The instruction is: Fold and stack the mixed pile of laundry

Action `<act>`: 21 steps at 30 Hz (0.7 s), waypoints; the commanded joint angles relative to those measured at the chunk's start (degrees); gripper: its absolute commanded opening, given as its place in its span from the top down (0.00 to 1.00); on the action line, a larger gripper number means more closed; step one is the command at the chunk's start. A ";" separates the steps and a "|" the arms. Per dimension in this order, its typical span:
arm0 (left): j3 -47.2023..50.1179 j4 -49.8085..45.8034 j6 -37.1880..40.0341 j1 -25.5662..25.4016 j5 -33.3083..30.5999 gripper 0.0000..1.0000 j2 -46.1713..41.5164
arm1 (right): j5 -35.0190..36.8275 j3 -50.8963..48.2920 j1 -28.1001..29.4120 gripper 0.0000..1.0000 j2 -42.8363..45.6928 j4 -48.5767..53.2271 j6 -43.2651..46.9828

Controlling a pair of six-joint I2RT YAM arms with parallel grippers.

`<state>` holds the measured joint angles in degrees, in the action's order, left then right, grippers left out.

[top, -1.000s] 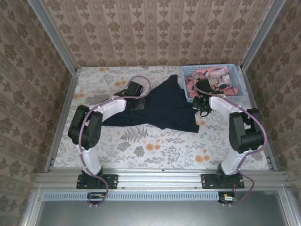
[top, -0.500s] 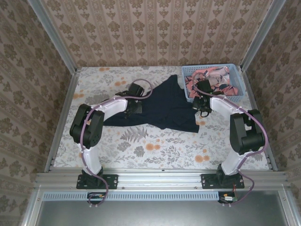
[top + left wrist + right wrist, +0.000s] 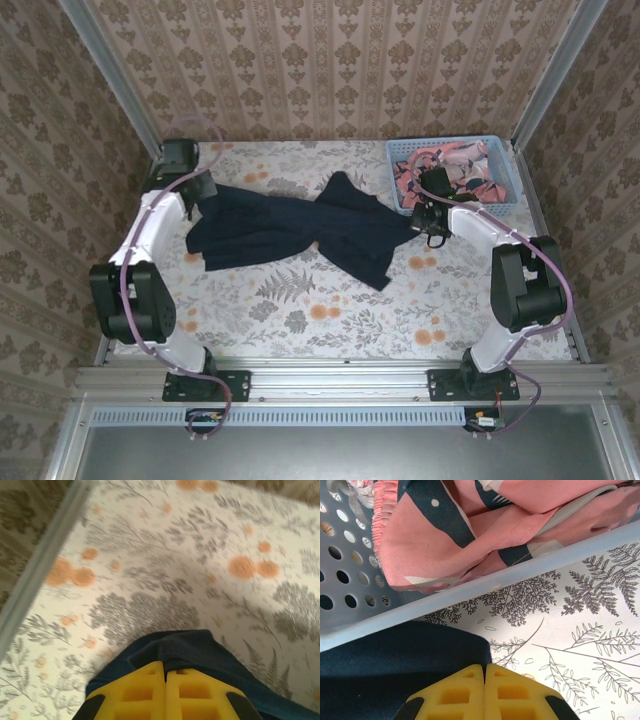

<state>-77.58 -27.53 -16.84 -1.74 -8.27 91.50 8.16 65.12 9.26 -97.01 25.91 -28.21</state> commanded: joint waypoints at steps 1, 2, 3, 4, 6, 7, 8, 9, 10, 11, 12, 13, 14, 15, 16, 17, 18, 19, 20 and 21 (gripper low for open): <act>1.28 2.18 0.19 1.77 4.39 1.00 1.37 | -0.44 0.86 -0.48 1.00 1.65 0.77 0.95; 0.68 2.13 0.02 2.04 5.34 1.00 2.21 | -0.96 1.24 -0.47 1.00 1.65 0.82 0.95; -0.39 1.66 -0.03 2.01 6.34 1.00 3.27 | -1.89 1.60 -0.47 1.00 1.81 0.78 1.03; -1.56 0.97 0.07 1.94 7.39 1.00 4.18 | -3.22 1.89 -0.46 1.00 2.30 0.62 0.98; -2.88 0.50 0.05 1.97 8.58 1.00 4.91 | -6.56 2.31 -0.55 1.00 3.69 -0.10 0.78; -3.22 0.46 0.12 1.99 8.60 1.00 4.70 | -8.39 2.98 -0.58 1.00 4.82 -0.31 0.54; -3.52 0.46 0.34 2.01 8.38 1.00 4.44 | -9.96 3.86 -0.56 1.00 5.85 -0.39 0.39; -3.98 0.46 0.54 2.14 8.12 1.00 4.05 | -11.39 5.17 -0.56 1.00 7.05 -0.27 0.31; -4.68 0.37 0.86 2.31 7.94 1.00 3.49 | -12.31 6.82 -0.56 1.00 8.26 0.17 0.34; -5.31 0.36 1.14 2.48 7.84 1.00 2.98 | -12.85 8.57 -0.65 1.00 9.27 0.61 0.47; -6.28 0.37 1.60 2.59 7.41 1.00 2.45 | -13.29 10.56 -0.86 1.00 10.47 1.26 0.60; -7.25 0.44 2.05 2.89 6.84 1.00 1.96 | -13.64 12.66 -1.14 1.00 11.92 1.80 0.65; -8.16 0.52 2.37 3.16 6.70 1.00 1.69 | -13.94 14.08 -1.46 1.00 13.21 1.94 0.65; -9.39 0.61 2.68 3.72 6.61 1.00 1.65 | -13.92 15.30 -1.80 1.00 14.88 1.95 0.56; -10.40 1.32 2.77 4.24 6.29 1.00 1.98 | -13.79 16.22 -2.24 1.00 16.54 2.08 0.29; -11.30 2.09 2.78 4.90 6.37 0.99 2.56 | -13.79 16.69 -2.62 1.00 17.77 2.28 0.02; -12.86 2.50 2.70 5.75 6.81 0.99 3.91 | -13.92 16.94 -3.03 1.00 19.92 2.62 -0.26; -14.87 2.64 2.85 6.46 6.79 0.99 5.98 | -13.89 16.70 -3.31 1.00 21.18 3.27 -0.55; -16.84 2.30 2.98 6.99 6.82 1.00 8.12 | -13.80 16.22 -3.44 1.00 22.15 3.85 -0.74; -19.44 1.81 3.26 7.56 7.04 1.00 10.98 | -13.74 15.25 -3.61 1.00 23.25 4.43 -0.96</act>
<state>-92.25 -27.42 -15.33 3.81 -1.10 98.17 -5.02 80.82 6.46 -75.88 27.24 -28.45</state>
